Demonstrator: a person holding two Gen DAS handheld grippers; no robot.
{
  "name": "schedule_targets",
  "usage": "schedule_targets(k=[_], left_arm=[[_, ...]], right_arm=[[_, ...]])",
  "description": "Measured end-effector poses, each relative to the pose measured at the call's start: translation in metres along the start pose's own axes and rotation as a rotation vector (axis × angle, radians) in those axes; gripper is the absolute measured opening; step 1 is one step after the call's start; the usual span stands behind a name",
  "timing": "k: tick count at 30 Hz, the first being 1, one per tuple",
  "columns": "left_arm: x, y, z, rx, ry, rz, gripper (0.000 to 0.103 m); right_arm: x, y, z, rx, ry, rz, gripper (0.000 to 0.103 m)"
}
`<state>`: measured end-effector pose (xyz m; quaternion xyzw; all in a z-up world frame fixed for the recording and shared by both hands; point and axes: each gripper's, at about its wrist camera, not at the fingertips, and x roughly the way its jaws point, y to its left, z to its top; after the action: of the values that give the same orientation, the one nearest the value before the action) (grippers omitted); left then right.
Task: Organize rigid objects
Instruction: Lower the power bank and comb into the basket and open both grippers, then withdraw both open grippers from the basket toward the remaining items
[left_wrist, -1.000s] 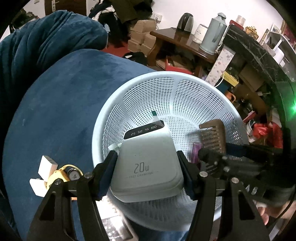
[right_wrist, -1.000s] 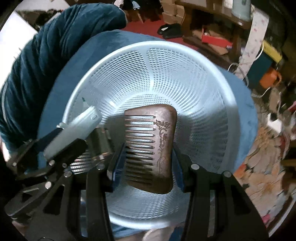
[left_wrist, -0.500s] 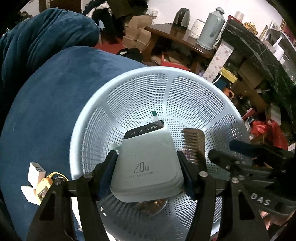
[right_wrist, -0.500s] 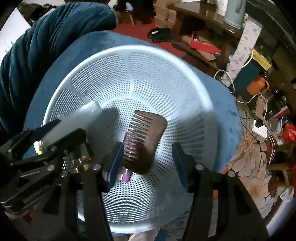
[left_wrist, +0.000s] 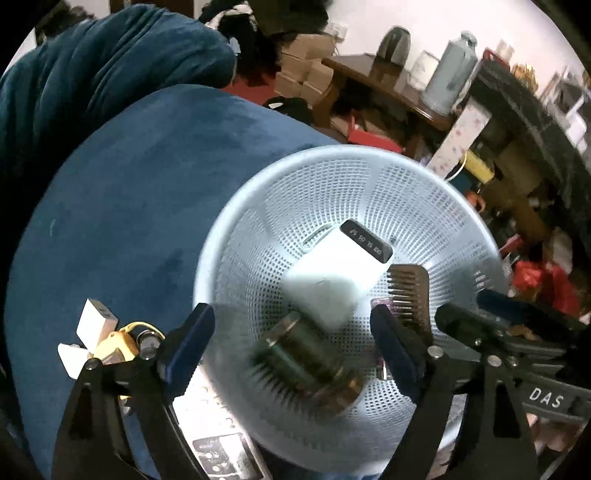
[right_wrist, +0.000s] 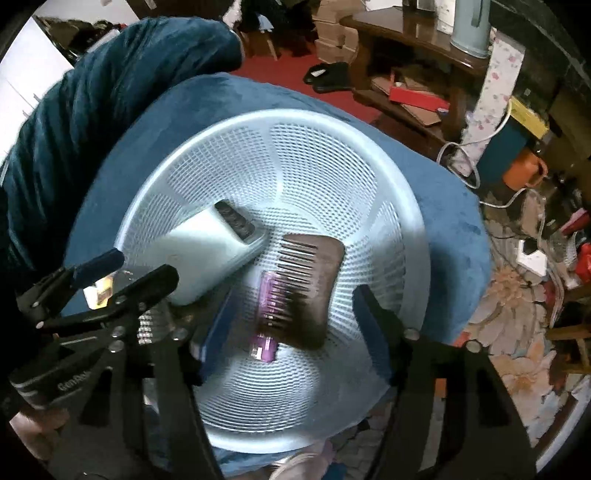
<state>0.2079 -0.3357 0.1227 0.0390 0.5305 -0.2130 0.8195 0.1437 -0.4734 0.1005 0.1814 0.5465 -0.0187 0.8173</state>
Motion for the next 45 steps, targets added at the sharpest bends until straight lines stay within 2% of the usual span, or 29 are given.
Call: schedule_targets(k=[2, 4, 10, 18, 35, 45], left_arm=[[-0.003, 0.009, -0.003, -0.017, 0.000, 0.027, 0.098], [-0.006, 0.016, -0.006, -0.031, 0.004, 0.025, 0.099], [-0.011, 0.023, -0.013, -0.010, 0.002, 0.083, 0.101], [-0.017, 0.040, -0.020, -0.033, 0.008, 0.117, 0.102], [-0.032, 0.063, -0.030, -0.056, 0.014, 0.162, 0.102], [-0.041, 0.078, -0.036, -0.085, 0.013, 0.186, 0.102]], right_arm=[[-0.001, 0.003, 0.000, -0.010, -0.005, 0.016, 0.080], [0.000, 0.008, -0.002, -0.023, 0.003, 0.015, 0.088], [0.003, 0.019, -0.005, -0.055, 0.028, 0.007, 0.098], [0.004, 0.022, -0.007, -0.037, 0.039, 0.011, 0.103], [0.007, 0.034, -0.007, -0.063, 0.059, 0.010, 0.103], [0.009, 0.056, -0.009, -0.085, 0.063, 0.025, 0.103]])
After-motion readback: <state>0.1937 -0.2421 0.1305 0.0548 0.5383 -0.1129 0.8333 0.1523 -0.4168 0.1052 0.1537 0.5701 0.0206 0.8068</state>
